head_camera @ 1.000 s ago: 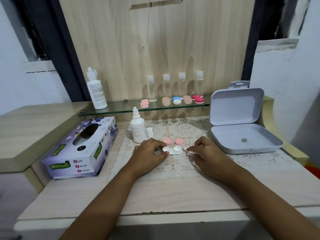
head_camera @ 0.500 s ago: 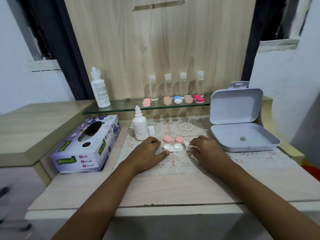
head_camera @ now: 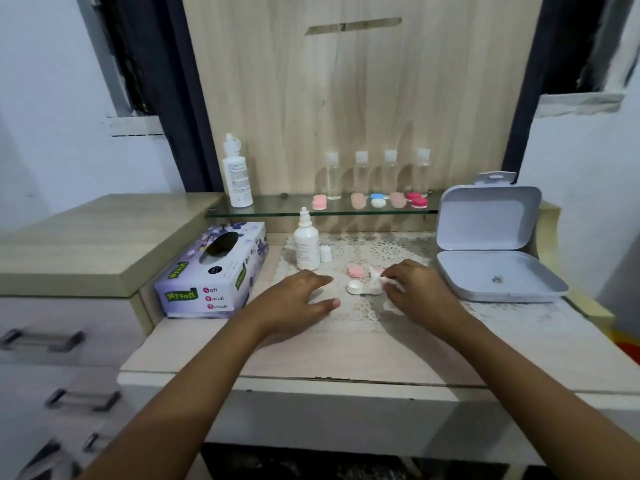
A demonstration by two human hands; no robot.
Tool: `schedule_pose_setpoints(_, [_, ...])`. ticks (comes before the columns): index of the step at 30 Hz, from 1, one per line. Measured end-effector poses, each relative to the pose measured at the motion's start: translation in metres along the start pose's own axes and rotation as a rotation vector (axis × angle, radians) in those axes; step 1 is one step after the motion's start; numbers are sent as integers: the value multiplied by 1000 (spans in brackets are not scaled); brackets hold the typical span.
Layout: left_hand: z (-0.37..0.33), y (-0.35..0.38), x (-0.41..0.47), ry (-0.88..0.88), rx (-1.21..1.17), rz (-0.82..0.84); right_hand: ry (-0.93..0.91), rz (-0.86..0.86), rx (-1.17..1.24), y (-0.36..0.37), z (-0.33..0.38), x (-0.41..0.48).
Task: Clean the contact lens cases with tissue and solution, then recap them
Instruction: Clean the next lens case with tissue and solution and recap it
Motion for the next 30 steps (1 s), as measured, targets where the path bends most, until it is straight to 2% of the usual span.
schedule_pose_setpoints(10, [35,-55,-88,-51,47,-34,-209,39,150,22,96,-9])
schedule_pose_setpoints(21, [120,-108,-214,-297,75,-208,-410,156,370,83,236,-27])
schedule_pose_setpoints(26, [176,-112,-276,-481,71,-220,-497,274,496,122,313,-48])
schedule_pose_setpoints(30, [214,-100,-319,-561,32,-263,-574,390,514,160,363,-78])
Point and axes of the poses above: each hand's wrist, its own x-axis towards the middle knuckle, its own y-axis out of the palm, z = x × y, the point moved 5 cm from there along x, towards the middle knuckle, and after that the axes turned 8 degrees about -z, right-handed, at the moved point
